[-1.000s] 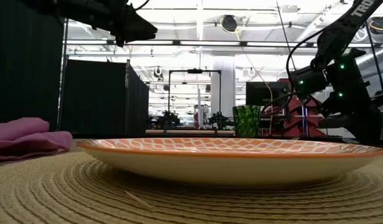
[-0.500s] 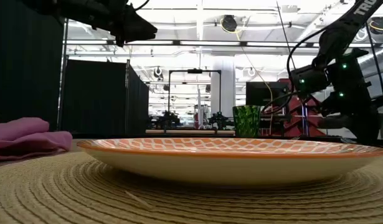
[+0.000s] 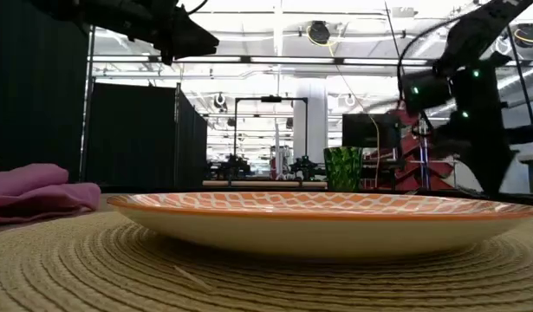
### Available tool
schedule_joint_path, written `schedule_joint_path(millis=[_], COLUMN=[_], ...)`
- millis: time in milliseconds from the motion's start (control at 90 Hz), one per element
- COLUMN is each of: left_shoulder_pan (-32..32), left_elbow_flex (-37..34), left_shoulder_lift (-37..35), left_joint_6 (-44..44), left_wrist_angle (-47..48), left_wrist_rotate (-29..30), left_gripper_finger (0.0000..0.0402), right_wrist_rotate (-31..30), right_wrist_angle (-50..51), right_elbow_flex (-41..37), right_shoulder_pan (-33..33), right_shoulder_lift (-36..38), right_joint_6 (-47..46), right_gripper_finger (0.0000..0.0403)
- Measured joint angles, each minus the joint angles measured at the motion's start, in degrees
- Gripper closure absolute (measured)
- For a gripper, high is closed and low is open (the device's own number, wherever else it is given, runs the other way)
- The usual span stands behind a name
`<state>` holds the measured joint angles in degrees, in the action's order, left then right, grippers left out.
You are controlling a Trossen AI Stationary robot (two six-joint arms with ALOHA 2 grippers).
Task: Set table place
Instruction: Move the black spoon to the right of the table knife
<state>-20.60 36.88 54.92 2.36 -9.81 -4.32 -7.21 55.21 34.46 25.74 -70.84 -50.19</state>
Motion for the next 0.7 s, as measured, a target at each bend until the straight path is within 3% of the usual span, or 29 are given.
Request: schedule_joint_path(millis=[222,356,700], left_shoulder_pan=[0.00,0.00,-0.02], left_elbow_flex=[0.00,0.00,0.00], left_shoulder_lift=[0.00,0.00,0.00], left_joint_6=[0.03,0.03,0.03], left_wrist_angle=[0.01,0.01,-0.01], left_wrist_rotate=[0.00,0.00,0.01], left_gripper_finger=[0.0270,0.0270,0.0270], right_wrist_rotate=[2.82,4.62,9.02], right_wrist_angle=[-4.14,-4.20,-7.76], right_elbow_flex=[3.21,3.54,3.57], right_shoulder_pan=[-10.24,-18.96,-51.21], right_shoulder_lift=[-0.01,0.01,-0.15], right_joint_6=[-5.33,-13.34,-52.91], right_gripper_finger=[0.0403,0.0403,0.0403])
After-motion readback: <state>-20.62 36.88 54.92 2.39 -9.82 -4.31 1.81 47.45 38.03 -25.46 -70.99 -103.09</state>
